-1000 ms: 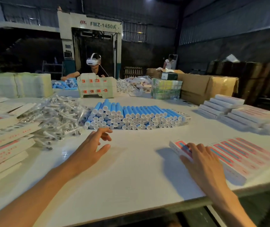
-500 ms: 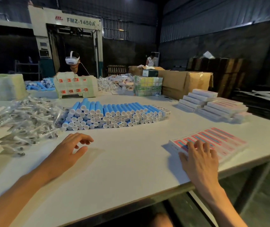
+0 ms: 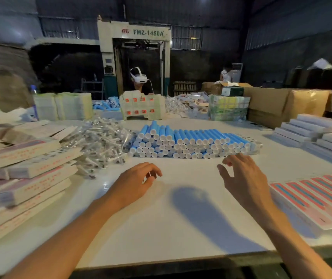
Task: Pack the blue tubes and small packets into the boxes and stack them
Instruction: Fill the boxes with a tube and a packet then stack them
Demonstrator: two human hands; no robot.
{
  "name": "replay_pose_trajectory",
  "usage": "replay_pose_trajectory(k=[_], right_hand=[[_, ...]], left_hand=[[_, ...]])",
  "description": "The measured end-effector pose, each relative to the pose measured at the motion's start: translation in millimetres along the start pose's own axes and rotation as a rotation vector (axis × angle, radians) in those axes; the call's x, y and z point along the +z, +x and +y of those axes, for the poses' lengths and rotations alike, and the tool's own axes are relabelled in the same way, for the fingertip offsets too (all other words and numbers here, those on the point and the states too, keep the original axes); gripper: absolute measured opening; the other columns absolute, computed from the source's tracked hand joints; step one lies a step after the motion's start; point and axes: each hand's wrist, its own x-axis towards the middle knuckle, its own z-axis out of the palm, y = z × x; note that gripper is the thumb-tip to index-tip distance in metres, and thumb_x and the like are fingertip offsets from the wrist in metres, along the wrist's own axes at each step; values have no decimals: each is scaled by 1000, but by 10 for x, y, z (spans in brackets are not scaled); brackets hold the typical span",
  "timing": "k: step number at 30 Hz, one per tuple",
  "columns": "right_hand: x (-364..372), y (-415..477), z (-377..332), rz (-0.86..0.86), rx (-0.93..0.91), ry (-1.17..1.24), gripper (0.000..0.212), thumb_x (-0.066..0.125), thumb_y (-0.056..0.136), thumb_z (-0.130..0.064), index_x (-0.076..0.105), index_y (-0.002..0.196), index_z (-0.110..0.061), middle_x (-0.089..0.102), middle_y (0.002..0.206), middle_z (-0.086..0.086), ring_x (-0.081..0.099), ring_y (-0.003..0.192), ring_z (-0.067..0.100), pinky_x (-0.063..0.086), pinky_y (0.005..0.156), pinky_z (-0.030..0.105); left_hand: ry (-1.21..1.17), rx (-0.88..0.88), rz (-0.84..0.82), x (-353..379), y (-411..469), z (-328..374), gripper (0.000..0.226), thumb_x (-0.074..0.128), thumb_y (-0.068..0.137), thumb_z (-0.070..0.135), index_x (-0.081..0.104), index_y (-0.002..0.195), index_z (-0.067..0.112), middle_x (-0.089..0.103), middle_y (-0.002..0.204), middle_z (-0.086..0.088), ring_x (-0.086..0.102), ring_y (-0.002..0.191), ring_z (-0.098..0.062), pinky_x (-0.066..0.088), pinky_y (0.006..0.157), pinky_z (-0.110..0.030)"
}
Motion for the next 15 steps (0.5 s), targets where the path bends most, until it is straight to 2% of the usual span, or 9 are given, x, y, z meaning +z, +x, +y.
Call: replay_pose_trajectory(k=[2, 5, 7, 10, 15], right_hand=[[196, 222, -324, -59, -54, 224, 8, 65, 98, -31, 66, 93, -24, 68, 92, -7, 60, 83, 18, 47, 63, 33], [535, 481, -698, -177, -99, 487, 9, 64, 97, -17, 69, 91, -16, 70, 86, -4, 65, 78, 17, 56, 70, 41], [760, 541, -838, -254, -102, 541, 9, 62, 98, -13, 70, 95, -12, 72, 89, 0, 66, 81, 21, 56, 74, 42], [1068, 498, -882, -337, -119, 532, 10, 58, 101, -11, 68, 100, -13, 71, 92, 2, 64, 81, 25, 54, 75, 43], [1273, 475, -801, -361, -95, 585, 16, 57, 102, -12, 72, 106, -16, 73, 97, -3, 66, 88, 21, 53, 83, 42]], left_hand=[[82, -49, 66, -48, 12, -26, 24, 58, 104, 19, 65, 112, 40, 64, 106, 22, 58, 92, -2, 51, 82, -29], [198, -132, 143, -218, 38, -69, 23, 58, 102, 19, 65, 115, 36, 63, 107, 19, 58, 96, -5, 53, 86, -35], [304, -193, 171, -405, 54, -111, 23, 58, 103, 21, 65, 122, 32, 66, 116, 12, 62, 107, -13, 52, 94, -39], [519, -346, 202, -788, 45, -234, 33, 56, 103, 21, 58, 135, 27, 63, 137, 2, 57, 125, -23, 44, 105, -43], [886, -808, 137, -1362, -103, -480, 44, 48, 106, 27, 47, 147, 12, 49, 150, -14, 43, 138, -36, 39, 109, -48]])
